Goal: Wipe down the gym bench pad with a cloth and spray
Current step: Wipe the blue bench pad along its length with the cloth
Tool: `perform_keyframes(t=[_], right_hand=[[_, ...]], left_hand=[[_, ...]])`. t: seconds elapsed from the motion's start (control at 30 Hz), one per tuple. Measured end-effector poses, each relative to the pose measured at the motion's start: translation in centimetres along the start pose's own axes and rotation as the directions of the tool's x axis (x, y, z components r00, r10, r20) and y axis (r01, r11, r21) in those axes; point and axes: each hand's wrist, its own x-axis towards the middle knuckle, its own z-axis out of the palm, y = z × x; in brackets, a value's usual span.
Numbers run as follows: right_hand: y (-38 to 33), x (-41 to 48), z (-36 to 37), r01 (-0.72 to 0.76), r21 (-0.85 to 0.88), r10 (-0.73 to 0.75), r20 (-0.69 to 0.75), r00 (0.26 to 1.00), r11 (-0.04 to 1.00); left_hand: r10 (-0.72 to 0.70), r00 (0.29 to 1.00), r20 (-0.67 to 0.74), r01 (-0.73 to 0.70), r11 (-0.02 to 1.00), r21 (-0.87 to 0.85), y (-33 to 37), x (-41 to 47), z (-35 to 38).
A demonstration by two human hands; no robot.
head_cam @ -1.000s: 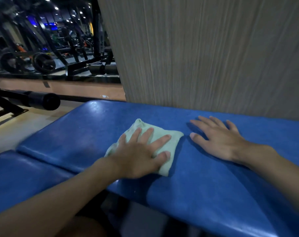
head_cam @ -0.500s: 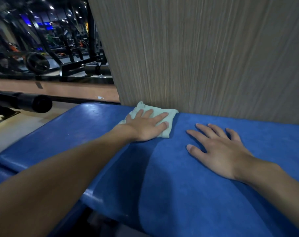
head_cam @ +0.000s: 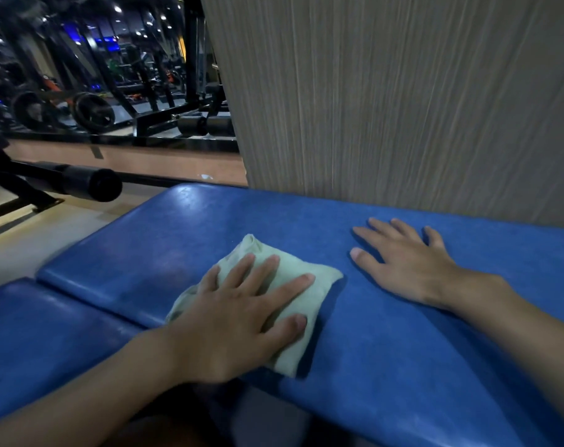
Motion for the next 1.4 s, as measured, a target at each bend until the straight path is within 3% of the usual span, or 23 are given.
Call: perform_keyframes(t=[0.43,0.6,0.83,0.97,1.13,1.4], right_hand=[[0.4,0.5,0.8,0.02,-0.04,-0.02,-0.002,1.0,0.999],[0.4,0.4,0.8,0.014,-0.038,-0.015,-0.005,1.0,0.999],[0.1,0.3,0.5,0.001,-0.045,0.0,0.015,1.0,0.999],[-0.4,0.4,-0.1,0.004,-0.055,-0.004,-0.001,1.0,0.998],[-2.1,1.0,0.5,0.063,-0.01,-0.063,0.014,0.998,0.998],[-1.9,1.4,1.2,0.079,-0.022,-0.079,-0.01,0.997,0.997]], left_hand=[[-0.076,0.997,-0.03,0.074,0.995,-0.067,-2.9,21.4,-2.4],[-0.078,0.997,-0.02,0.077,0.995,-0.06,-2.9,18.7,-1.6],[0.018,0.998,-0.06,-0.018,1.0,-0.002,-3.2,4.1,0.2],[0.002,0.999,-0.04,-0.002,1.0,0.001,-3.1,-0.4,0.3],[-0.02,1.0,0.004,0.021,1.0,-0.017,-3.6,3.0,0.0],[-0.108,0.994,-0.017,0.107,0.993,-0.046,-5.1,17.5,-1.7]])
